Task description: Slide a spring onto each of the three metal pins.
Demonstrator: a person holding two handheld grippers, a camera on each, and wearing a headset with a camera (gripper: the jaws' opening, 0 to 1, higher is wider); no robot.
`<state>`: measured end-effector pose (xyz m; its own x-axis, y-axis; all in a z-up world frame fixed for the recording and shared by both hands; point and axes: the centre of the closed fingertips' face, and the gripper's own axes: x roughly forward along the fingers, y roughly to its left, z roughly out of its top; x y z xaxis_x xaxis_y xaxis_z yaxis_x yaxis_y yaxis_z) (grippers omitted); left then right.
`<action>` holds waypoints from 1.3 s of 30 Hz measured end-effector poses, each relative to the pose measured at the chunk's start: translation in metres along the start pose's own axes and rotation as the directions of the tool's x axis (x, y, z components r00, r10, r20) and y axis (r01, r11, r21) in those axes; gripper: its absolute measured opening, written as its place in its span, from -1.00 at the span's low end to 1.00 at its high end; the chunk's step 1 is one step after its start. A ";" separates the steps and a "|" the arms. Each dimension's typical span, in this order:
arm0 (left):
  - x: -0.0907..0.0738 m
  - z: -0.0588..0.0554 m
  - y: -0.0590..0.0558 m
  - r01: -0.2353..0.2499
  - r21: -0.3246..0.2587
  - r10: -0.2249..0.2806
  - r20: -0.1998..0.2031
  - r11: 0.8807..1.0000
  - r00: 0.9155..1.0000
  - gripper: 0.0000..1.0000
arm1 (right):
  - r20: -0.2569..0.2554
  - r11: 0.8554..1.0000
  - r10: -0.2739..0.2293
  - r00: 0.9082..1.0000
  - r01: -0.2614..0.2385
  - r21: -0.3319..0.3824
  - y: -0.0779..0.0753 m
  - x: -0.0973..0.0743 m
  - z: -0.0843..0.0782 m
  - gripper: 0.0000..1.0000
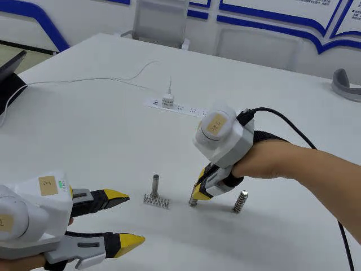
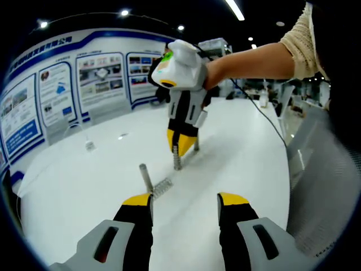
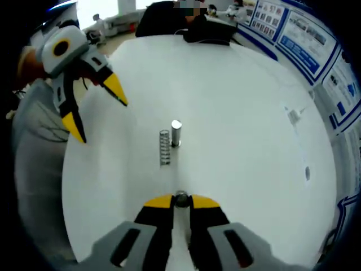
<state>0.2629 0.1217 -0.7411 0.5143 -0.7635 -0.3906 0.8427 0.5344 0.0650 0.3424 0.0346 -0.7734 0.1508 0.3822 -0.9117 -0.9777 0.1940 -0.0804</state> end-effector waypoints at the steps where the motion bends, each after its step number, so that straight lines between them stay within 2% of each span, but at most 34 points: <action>1: 0.000 0.000 0.000 0.000 -0.001 0.000 0.000 1.000 1.000 -0.07 | -0.002 1.000 -0.001 1.000 0.001 0.002 0.000 0.001 0.000 -0.75; 15: 0.001 -0.002 0.001 0.000 -0.005 0.000 -0.002 1.000 1.000 -0.07 | -0.001 1.000 -0.002 1.000 0.002 0.017 -0.002 0.006 -0.002 -0.74; 25: 0.002 0.000 -0.001 0.001 -0.005 -0.001 0.000 1.000 1.000 -0.07 | 0.021 1.000 -0.016 1.000 0.016 -0.008 -0.001 0.002 0.003 -0.63; 31: 0.002 0.001 -0.001 -0.001 -0.004 0.001 0.000 1.000 1.000 -0.08 | 0.048 0.998 -0.045 0.998 0.046 -0.033 -0.002 -0.005 0.016 -0.62; 34: 0.002 0.002 -0.001 -0.002 -0.004 0.002 0.002 1.000 1.000 -0.08 | 0.075 0.999 -0.030 0.997 0.033 -0.038 0.004 -0.005 0.027 -0.62; 39: 0.001 0.002 -0.001 -0.003 -0.004 0.003 -0.001 1.000 1.000 -0.08 | 0.088 0.998 -0.017 0.996 0.022 -0.055 0.011 0.001 0.035 -0.63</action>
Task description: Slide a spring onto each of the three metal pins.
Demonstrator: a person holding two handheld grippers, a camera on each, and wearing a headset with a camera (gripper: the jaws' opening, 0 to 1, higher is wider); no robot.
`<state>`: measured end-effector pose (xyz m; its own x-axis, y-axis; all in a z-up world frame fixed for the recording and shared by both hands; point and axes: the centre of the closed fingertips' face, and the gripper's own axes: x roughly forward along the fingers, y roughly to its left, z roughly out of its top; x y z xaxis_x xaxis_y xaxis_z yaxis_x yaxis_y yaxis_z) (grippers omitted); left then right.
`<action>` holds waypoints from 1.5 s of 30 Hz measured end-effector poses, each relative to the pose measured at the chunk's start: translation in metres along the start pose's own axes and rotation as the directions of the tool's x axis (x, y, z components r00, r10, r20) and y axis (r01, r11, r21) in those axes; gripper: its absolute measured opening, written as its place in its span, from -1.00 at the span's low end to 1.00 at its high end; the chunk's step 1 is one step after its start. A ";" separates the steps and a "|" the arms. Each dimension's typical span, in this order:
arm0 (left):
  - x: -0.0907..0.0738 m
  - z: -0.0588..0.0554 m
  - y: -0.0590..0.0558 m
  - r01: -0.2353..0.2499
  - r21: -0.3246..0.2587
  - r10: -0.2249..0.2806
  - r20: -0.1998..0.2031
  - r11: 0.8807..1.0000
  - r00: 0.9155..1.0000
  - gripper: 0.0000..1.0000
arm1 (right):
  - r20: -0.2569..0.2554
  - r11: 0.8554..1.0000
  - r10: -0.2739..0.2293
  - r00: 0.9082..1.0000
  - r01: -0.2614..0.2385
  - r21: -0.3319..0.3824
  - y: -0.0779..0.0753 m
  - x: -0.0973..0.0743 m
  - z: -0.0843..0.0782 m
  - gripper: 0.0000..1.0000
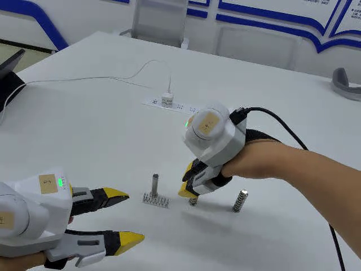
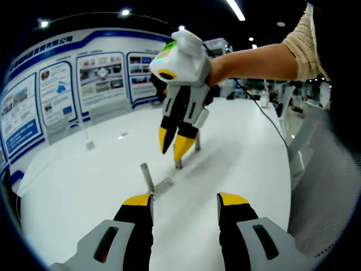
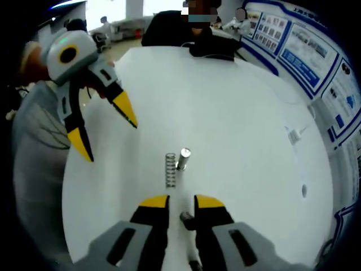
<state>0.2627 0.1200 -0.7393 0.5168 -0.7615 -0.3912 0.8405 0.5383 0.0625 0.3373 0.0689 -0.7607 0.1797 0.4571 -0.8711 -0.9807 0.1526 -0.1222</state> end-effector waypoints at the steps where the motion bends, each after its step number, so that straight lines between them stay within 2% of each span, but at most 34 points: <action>1: 0.000 0.000 0.000 0.000 -0.001 0.000 0.000 1.000 1.000 -0.08 | 0.003 1.000 0.001 1.000 -0.001 0.000 0.001 0.001 0.001 -0.63; 11: 0.000 -0.004 0.002 0.004 -0.001 -0.004 -0.007 1.000 1.000 -0.08 | 0.011 1.000 0.028 1.000 -0.028 0.005 0.010 0.020 0.004 -0.67; 20: -0.001 -0.007 0.005 0.002 -0.006 -0.002 -0.016 1.000 1.000 -0.09 | -0.011 0.999 0.043 0.999 -0.043 -0.003 0.016 0.037 0.001 -0.69; 37: 0.000 -0.010 0.007 -0.008 -0.018 0.007 -0.016 1.000 1.000 -0.11 | -0.022 0.998 0.061 0.998 -0.061 0.024 0.017 0.050 -0.002 -0.76; 45: 0.000 -0.012 0.007 -0.008 -0.019 0.008 -0.021 1.000 1.000 -0.12 | -0.020 0.998 0.062 0.998 -0.062 0.021 0.021 0.045 -0.004 -0.76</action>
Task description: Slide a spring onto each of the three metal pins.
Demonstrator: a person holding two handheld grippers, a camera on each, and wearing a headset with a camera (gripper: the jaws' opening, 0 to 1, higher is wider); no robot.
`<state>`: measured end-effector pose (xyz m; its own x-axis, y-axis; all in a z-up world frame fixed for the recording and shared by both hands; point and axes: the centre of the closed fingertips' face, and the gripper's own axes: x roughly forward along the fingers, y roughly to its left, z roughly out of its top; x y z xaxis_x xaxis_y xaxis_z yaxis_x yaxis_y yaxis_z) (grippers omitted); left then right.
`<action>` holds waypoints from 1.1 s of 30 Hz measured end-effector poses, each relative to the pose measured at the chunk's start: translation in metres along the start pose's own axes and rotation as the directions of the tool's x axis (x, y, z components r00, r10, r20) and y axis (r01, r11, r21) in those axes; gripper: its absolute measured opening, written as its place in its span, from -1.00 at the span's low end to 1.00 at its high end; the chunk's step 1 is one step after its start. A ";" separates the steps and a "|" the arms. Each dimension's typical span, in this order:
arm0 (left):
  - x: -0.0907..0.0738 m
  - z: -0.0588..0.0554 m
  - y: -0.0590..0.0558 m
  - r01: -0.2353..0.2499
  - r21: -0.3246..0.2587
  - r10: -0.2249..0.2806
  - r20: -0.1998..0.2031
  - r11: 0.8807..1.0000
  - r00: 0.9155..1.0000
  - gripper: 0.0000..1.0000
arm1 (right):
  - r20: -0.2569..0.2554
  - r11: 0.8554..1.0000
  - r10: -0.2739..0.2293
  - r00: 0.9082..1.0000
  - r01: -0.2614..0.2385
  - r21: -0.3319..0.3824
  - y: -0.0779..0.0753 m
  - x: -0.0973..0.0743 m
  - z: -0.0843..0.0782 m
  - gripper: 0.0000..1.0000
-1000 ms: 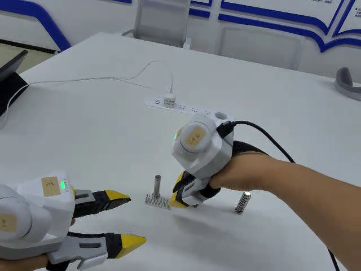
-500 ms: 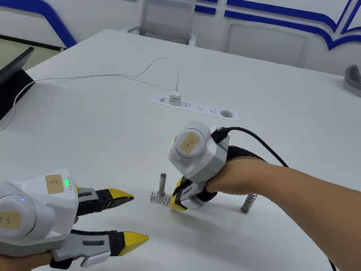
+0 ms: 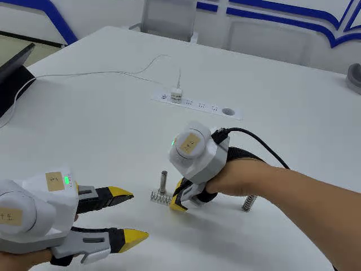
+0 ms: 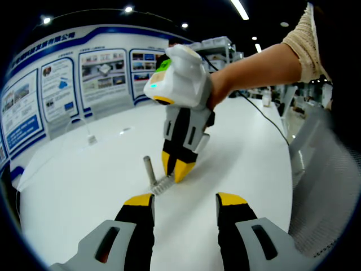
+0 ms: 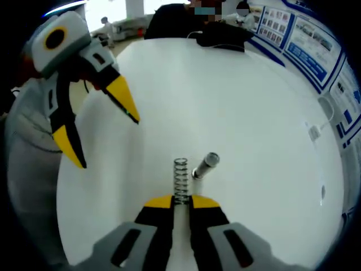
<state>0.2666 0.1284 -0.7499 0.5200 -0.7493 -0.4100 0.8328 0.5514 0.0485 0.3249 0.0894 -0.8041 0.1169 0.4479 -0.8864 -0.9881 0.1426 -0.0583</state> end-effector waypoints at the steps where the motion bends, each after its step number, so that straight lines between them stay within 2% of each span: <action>1: 0.000 0.000 0.000 0.000 0.002 0.000 -0.001 1.000 1.000 -0.12 | 0.001 1.000 0.001 1.000 -0.001 0.000 0.001 -0.001 0.000 -0.76; 6: 0.002 0.001 0.001 0.000 0.006 0.000 -0.002 1.000 1.000 -0.13 | 0.008 1.000 0.011 1.000 -0.011 -0.003 0.006 -0.008 0.002 -0.76; 14: 0.004 0.005 -0.001 0.006 0.021 -0.006 0.000 1.000 1.000 -0.14 | 0.031 0.999 0.030 0.999 -0.029 -0.031 0.019 -0.029 0.007 -0.76; 21: 0.006 0.013 -0.004 0.016 0.036 -0.016 0.009 0.999 1.000 -0.16 | 0.030 0.997 0.041 0.999 -0.038 -0.072 0.030 -0.045 0.006 -0.76; 33: 0.009 0.020 -0.014 0.044 0.066 -0.046 0.019 0.997 0.999 -0.27 | 0.031 0.988 0.068 0.997 -0.063 -0.141 0.053 -0.062 0.013 -0.76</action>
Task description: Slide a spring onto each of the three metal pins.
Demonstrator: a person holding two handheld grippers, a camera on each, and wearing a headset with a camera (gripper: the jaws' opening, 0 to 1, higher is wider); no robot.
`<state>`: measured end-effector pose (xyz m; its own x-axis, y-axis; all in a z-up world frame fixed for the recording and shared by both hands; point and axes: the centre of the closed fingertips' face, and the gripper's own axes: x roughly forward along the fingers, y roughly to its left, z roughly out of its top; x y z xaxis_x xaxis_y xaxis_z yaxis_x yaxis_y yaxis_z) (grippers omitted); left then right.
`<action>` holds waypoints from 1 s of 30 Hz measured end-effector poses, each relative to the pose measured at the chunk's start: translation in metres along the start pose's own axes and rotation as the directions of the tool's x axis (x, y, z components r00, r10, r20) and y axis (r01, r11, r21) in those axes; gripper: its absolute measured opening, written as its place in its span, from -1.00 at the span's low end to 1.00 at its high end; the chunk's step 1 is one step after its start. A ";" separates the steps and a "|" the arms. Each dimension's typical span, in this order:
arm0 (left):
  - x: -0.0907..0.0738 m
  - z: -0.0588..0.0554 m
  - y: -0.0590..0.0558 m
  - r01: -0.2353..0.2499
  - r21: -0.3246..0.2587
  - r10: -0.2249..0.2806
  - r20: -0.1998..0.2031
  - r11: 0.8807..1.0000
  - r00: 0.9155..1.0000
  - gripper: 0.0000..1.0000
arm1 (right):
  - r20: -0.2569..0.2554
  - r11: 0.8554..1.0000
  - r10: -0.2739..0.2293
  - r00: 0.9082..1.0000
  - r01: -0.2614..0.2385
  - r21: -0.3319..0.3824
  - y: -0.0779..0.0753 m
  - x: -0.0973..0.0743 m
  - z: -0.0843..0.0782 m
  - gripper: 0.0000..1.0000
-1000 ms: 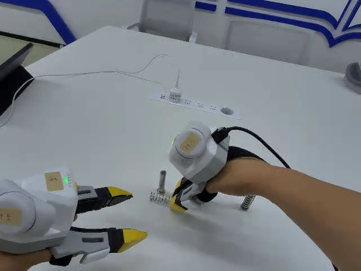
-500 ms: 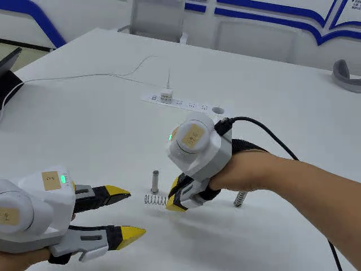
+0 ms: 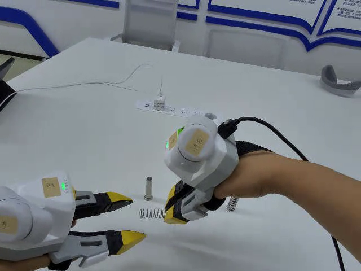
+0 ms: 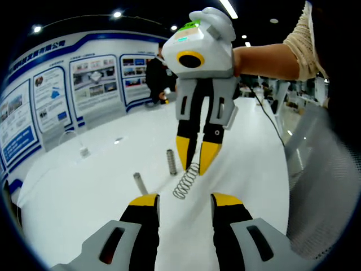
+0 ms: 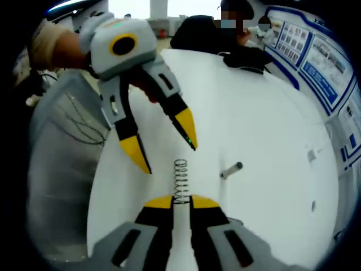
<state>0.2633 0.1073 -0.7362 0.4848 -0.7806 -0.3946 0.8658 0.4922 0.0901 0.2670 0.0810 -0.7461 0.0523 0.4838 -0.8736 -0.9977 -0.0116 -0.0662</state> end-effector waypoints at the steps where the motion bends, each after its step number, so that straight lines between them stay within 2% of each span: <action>1: 0.000 0.001 -0.001 0.004 0.003 -0.004 0.001 1.000 1.000 -0.29 | 0.000 1.000 0.002 1.000 -0.002 -0.005 0.001 -0.001 0.001 -0.76; 6: 0.000 0.003 -0.006 0.017 0.020 -0.017 0.003 1.000 1.000 -0.39 | 0.000 0.999 0.021 1.000 -0.021 -0.032 0.009 -0.003 0.006 -0.76; 18: 0.000 0.007 -0.011 0.026 0.072 -0.027 0.013 0.997 1.000 -0.70 | -0.005 0.998 0.033 0.999 -0.034 -0.056 0.014 -0.005 0.008 -0.76; 24: 0.002 0.006 -0.013 0.030 0.102 -0.030 0.003 0.994 1.000 -0.73 | -0.005 0.997 0.037 0.999 -0.037 -0.067 0.017 -0.006 0.010 -0.76; 30: 0.003 0.004 -0.012 0.030 0.097 -0.030 -0.001 0.995 1.000 -0.73 | 0.007 0.997 0.034 0.999 -0.033 -0.074 0.017 -0.010 0.015 -0.76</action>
<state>0.2552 0.0977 -0.7345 0.4583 -0.7948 -0.3979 0.8880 0.4288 0.1663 0.2491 0.0889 -0.7318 0.0182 0.4889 -0.8722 -0.9931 -0.0922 -0.0724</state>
